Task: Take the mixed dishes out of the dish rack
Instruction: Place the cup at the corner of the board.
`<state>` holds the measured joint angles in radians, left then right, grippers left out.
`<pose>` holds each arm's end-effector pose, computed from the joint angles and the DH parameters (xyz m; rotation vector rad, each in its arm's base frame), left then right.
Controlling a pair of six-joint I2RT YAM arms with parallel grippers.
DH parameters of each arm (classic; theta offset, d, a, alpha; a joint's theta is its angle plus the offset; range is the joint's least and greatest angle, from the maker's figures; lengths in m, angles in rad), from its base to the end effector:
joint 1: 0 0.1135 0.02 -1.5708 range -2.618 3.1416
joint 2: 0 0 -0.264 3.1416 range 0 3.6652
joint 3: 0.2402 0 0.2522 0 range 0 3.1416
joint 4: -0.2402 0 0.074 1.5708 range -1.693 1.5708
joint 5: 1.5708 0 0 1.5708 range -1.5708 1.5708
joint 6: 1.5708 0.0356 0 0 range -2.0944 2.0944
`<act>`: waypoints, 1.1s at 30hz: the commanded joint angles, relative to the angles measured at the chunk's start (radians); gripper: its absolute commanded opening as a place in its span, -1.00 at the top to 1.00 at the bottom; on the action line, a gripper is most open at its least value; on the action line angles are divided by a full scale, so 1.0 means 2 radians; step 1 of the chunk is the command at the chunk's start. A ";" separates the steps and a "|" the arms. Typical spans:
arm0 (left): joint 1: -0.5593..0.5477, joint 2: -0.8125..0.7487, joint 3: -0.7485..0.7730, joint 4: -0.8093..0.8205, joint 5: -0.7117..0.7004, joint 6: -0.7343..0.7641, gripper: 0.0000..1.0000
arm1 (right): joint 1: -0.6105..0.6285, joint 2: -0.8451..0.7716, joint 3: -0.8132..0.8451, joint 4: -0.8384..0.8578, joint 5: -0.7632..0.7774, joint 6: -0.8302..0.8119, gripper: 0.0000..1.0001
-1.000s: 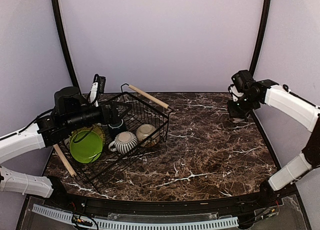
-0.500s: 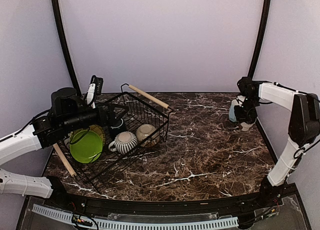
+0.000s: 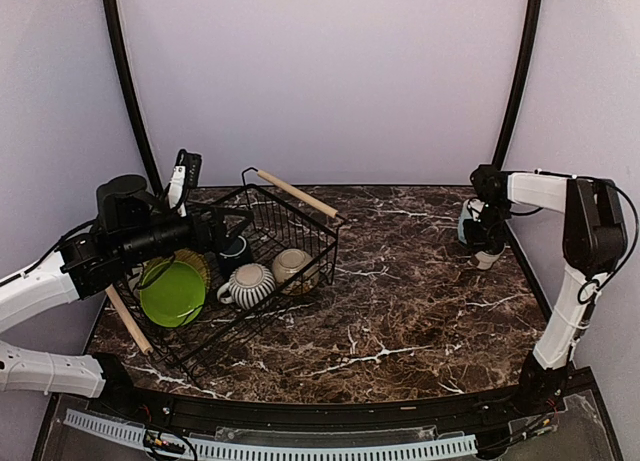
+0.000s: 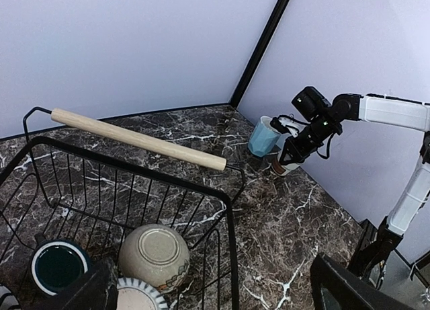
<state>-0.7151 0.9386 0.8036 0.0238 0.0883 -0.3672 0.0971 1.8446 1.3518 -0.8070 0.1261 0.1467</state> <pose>0.1668 -0.1490 0.3408 0.3730 1.7209 -0.8774 0.3636 0.0309 0.1993 0.0954 2.8532 -0.1316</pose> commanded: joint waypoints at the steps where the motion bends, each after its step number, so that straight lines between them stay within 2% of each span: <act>1: 0.002 -0.001 0.015 -0.022 -0.004 0.010 -0.98 | -0.001 -0.002 0.013 0.016 0.011 -0.002 0.92; 9: 0.002 0.010 0.017 -0.024 -0.001 0.002 -0.98 | -0.001 -0.004 0.017 0.015 0.000 -0.006 0.52; 16: 0.002 0.030 0.036 -0.068 -0.034 -0.004 -0.98 | 0.005 -0.074 0.010 -0.007 -0.004 -0.002 0.16; 25: 0.002 0.117 0.111 -0.212 -0.133 0.012 -0.98 | 0.057 -0.200 -0.094 0.078 -0.094 0.011 -0.18; 33: 0.010 0.257 0.254 -0.379 -0.234 0.051 -0.98 | 0.064 -0.240 -0.141 0.091 -0.115 0.017 -0.24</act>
<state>-0.7109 1.3720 1.1927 -0.5186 -0.2569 -0.3183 0.2214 1.4044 1.0981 -0.6743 -0.0608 0.1661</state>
